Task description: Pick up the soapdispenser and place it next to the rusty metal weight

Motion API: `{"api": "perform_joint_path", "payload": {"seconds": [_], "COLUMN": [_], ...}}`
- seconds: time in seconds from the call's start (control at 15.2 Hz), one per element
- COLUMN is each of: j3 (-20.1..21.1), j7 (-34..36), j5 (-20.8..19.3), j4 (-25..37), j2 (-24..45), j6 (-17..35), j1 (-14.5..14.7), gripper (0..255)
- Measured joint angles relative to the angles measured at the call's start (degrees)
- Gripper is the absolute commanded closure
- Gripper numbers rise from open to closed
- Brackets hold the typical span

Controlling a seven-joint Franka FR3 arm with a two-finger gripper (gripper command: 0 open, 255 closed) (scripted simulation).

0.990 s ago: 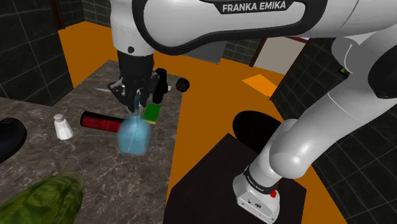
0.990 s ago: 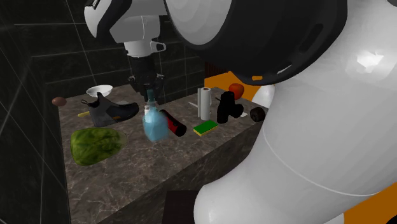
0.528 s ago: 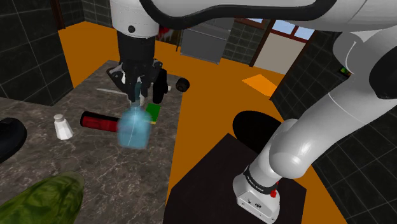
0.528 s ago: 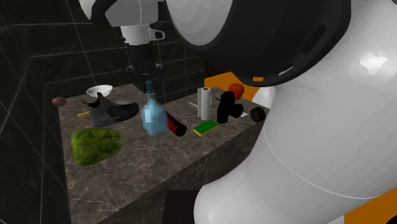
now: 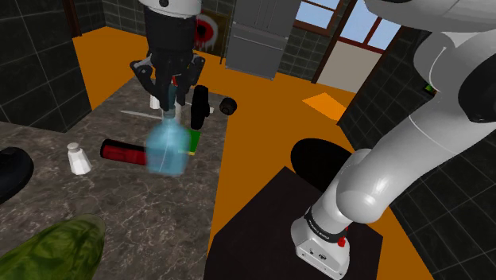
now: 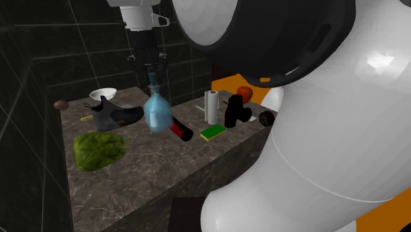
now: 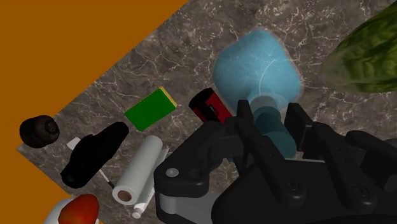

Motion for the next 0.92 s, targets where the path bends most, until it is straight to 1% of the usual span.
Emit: {"api": "perform_joint_path", "payload": {"seconds": [0.92], "j3": [0.61], "j7": [0.96], "j5": [-1.64], "j4": [14.25], "j2": [3.43], "j6": [-11.27], "j1": [-0.01], "gripper": [255]}}
